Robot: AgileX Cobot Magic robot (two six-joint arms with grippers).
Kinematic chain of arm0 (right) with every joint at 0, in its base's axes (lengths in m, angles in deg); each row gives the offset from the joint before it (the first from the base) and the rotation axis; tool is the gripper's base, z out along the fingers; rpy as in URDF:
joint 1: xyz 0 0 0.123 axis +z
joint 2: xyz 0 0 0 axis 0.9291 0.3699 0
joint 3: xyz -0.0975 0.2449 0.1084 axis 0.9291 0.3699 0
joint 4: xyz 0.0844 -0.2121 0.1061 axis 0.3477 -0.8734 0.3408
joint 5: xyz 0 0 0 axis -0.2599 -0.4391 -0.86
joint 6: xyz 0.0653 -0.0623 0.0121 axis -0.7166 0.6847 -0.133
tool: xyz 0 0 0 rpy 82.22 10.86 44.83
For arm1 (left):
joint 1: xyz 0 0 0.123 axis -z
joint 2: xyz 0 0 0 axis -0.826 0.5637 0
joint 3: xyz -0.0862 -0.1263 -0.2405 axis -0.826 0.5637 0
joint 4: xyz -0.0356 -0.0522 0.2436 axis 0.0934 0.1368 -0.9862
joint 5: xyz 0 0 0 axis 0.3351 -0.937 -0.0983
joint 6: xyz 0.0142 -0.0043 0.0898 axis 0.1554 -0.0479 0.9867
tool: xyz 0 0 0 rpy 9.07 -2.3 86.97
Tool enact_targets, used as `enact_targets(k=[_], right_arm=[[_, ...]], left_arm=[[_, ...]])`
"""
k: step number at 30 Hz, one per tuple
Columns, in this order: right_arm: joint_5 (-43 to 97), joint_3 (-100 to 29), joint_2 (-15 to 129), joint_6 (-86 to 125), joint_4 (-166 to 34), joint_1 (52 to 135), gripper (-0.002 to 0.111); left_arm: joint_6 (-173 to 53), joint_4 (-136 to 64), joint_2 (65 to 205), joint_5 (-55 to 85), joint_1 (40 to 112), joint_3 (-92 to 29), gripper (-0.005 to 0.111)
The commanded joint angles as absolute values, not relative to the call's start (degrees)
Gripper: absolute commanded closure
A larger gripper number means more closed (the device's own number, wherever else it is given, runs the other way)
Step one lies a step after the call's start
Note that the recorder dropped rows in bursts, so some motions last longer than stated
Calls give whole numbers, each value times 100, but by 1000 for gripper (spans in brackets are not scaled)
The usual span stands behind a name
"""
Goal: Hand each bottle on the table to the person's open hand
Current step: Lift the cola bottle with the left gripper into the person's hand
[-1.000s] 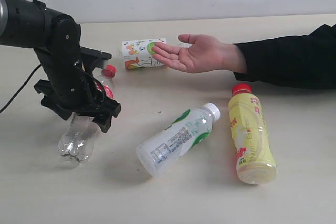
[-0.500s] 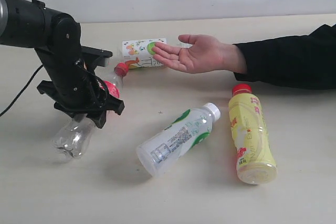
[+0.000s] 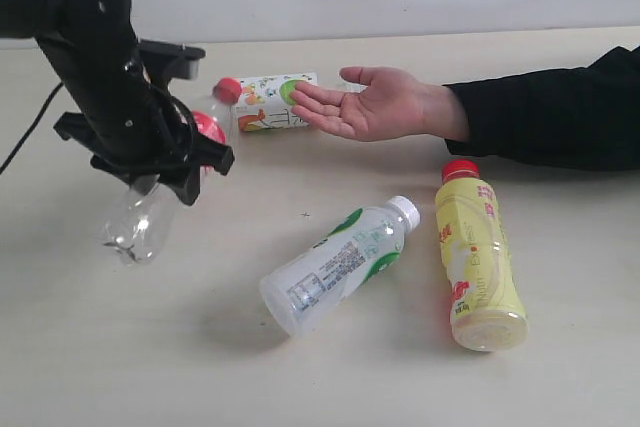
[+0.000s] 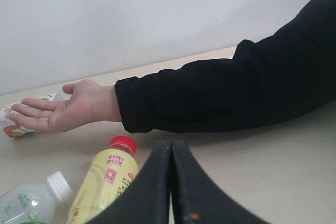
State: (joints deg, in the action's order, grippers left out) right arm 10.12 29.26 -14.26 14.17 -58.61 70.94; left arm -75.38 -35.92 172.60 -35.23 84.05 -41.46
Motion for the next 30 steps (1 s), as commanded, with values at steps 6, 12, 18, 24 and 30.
enact_targets(k=[6, 12, 18, 24, 30], right_arm=[[1048, 2949, -1456, 1423, -5866, 7093, 108], [1048, 2949, -1456, 1423, -5866, 7093, 108], [1048, 2949, -1456, 1423, -5866, 7093, 108], [1048, 2949, -1456, 1423, -5866, 7093, 108], [1048, 2949, -1456, 1423, -5866, 7093, 108]], left_arm=[[-7614, -2778, 16455, -3058, 8764, -4513, 107], [-7057, -1796, 16784, -3060, 9171, -5354, 107], [-7159, -893, 17464, -3146, 9161, -6408, 107], [-7535, -502, 18116, -3066, 9161, -7064, 107], [-7832, -28, 18745, -2563, 9123, -7224, 107]])
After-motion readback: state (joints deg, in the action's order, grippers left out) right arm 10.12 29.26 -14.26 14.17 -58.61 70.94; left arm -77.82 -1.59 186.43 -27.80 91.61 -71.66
